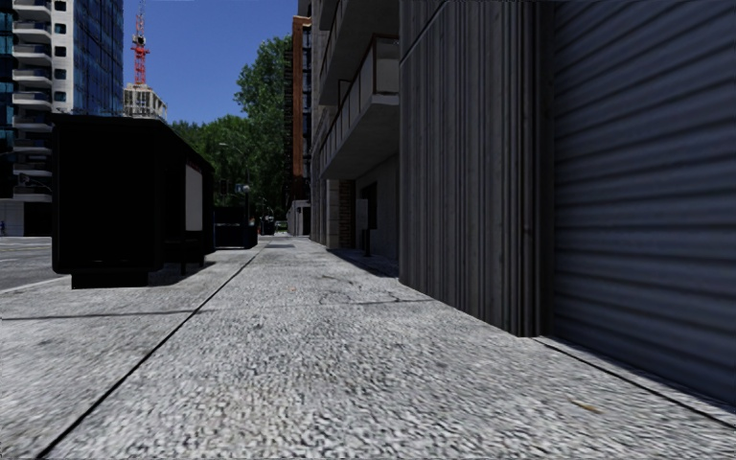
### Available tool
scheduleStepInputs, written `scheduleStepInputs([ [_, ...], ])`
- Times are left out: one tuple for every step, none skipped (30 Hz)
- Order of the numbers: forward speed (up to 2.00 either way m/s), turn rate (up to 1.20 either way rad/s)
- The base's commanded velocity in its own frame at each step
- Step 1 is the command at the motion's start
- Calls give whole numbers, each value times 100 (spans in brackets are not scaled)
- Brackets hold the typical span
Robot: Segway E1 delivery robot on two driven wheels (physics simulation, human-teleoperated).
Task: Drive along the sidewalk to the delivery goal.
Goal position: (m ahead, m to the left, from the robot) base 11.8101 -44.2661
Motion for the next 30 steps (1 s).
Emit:
scheduleStepInputs([
  [200, 0],
  [200, 0],
  [200, 0],
  [200, 0],
  [200, 0],
  [200, 0],
  [200, 39],
  [200, 64],
  [200, 120],
  [200, 120],
  [200, 120],
  [200, 120],
  [200, 120],
  [200, 116],
  [200, 23],
  [200, 23],
  [200, 10],
  [200, 7],
  [200, 5],
  [200, 0],
  [200, 0],
  [200, 0],
  [200, 0],
  [200, 0],
  [200, 0],
  [200, 0],
  [200, 0],
  [200, 0],
  [200, 2],
  [200, 71],
])
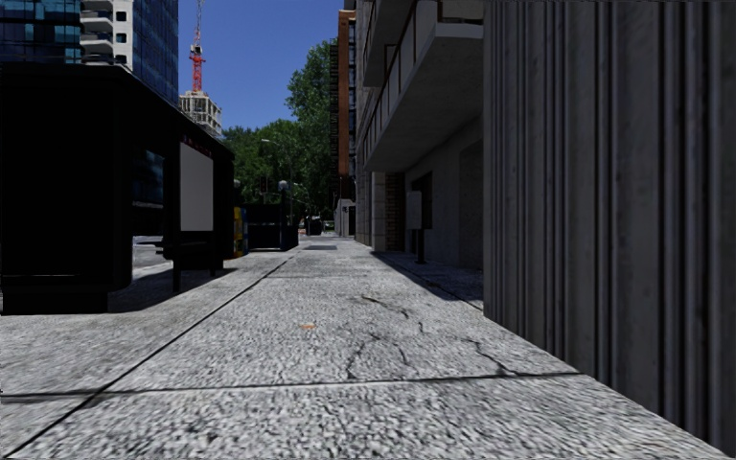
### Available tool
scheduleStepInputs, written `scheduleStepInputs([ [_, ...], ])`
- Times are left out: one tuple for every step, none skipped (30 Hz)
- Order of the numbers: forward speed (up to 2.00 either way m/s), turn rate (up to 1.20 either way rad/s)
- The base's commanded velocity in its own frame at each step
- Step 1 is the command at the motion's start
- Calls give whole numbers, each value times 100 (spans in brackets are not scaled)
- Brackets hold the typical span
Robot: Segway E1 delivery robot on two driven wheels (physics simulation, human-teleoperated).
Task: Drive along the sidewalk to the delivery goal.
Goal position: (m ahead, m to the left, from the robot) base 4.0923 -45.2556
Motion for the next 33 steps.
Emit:
scheduleStepInputs([
  [200, 71],
  [200, 87],
  [200, 109],
  [200, 116],
  [200, 117],
  [200, 117],
  [200, 117],
  [200, 41],
  [200, 0],
  [200, 0],
  [200, 0],
  [200, 0],
  [200, 0],
  [200, 0],
  [200, 0],
  [200, 0],
  [200, 0],
  [200, 0],
  [200, 0],
  [200, 0],
  [200, 0],
  [200, 0],
  [200, 0],
  [200, 0],
  [200, 0],
  [200, 0],
  [200, 0],
  [200, 0],
  [200, 0],
  [200, 0],
  [200, 0],
  [200, 0],
  [200, 0],
])
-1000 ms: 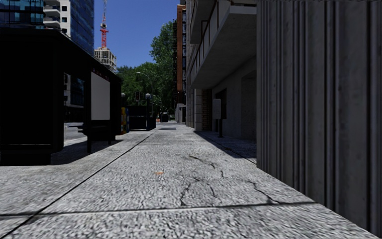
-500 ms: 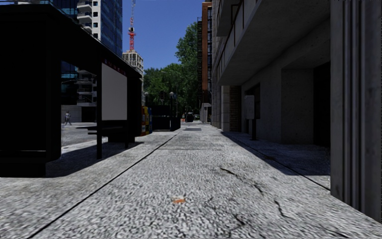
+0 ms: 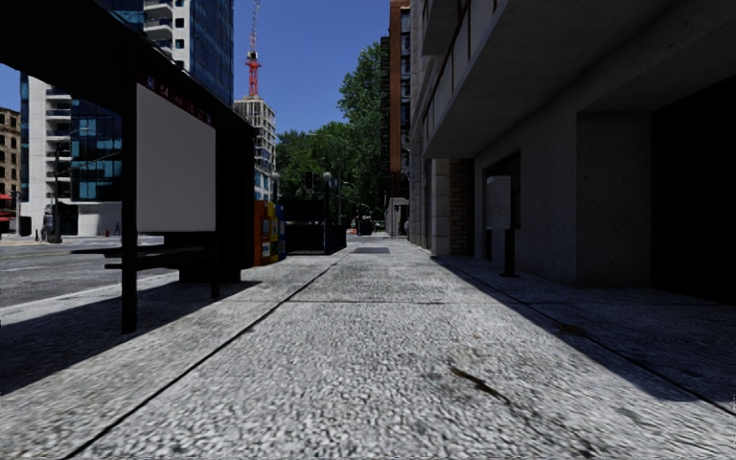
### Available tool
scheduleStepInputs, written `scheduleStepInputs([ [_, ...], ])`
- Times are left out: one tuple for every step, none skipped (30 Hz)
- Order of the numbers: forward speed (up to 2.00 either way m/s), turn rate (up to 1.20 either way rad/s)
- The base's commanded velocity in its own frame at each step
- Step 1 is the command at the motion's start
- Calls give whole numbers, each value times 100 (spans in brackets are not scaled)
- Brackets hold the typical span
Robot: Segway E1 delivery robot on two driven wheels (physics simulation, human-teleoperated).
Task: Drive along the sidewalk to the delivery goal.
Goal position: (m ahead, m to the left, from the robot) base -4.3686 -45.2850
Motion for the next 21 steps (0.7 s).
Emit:
scheduleStepInputs([
  [200, 0],
  [200, 0],
  [200, 0],
  [200, 0],
  [200, 0],
  [200, 0],
  [200, 0],
  [200, 0],
  [200, 0],
  [200, 0],
  [200, 0],
  [200, 0],
  [200, 0],
  [200, 0],
  [200, 0],
  [200, 0],
  [200, 0],
  [200, 0],
  [200, 0],
  [200, 0],
  [200, 0],
])
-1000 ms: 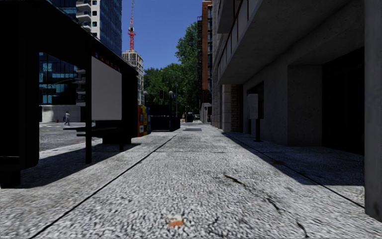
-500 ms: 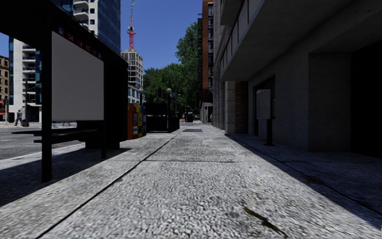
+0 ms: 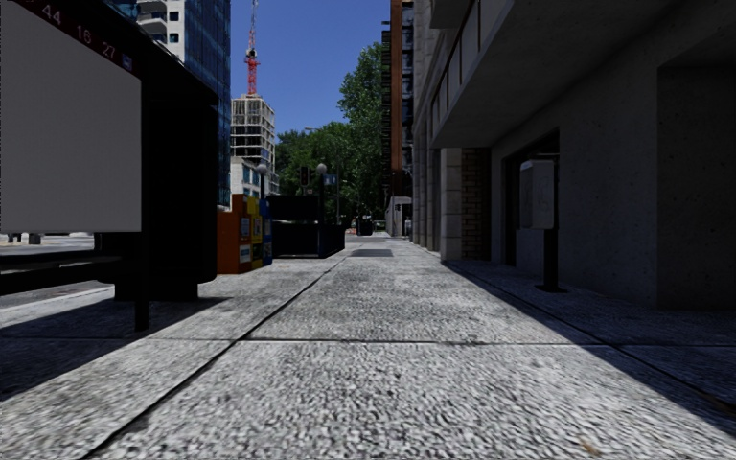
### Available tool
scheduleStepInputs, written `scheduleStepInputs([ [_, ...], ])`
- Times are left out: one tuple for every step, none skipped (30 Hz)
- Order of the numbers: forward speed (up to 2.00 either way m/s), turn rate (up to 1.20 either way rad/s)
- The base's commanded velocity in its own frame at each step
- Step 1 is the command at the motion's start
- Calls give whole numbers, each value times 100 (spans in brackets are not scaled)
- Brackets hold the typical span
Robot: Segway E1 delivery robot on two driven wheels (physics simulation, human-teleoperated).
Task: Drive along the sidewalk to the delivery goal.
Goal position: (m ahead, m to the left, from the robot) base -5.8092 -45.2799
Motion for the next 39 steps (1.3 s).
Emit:
scheduleStepInputs([
  [200, 0],
  [200, 0],
  [200, 0],
  [200, 0],
  [200, 0],
  [200, 0],
  [200, 0],
  [200, 0],
  [200, 0],
  [200, 0],
  [200, 0],
  [200, 0],
  [200, 0],
  [200, 0],
  [200, 0],
  [200, 0],
  [200, 0],
  [200, 0],
  [200, 0],
  [200, 0],
  [200, 0],
  [200, 0],
  [200, 0],
  [200, 0],
  [200, 0],
  [200, 0],
  [200, 0],
  [200, 0],
  [200, 0],
  [200, 0],
  [200, 0],
  [200, 0],
  [200, 0],
  [200, 0],
  [200, 0],
  [200, 0],
  [200, 0],
  [200, 0],
  [200, 0],
])
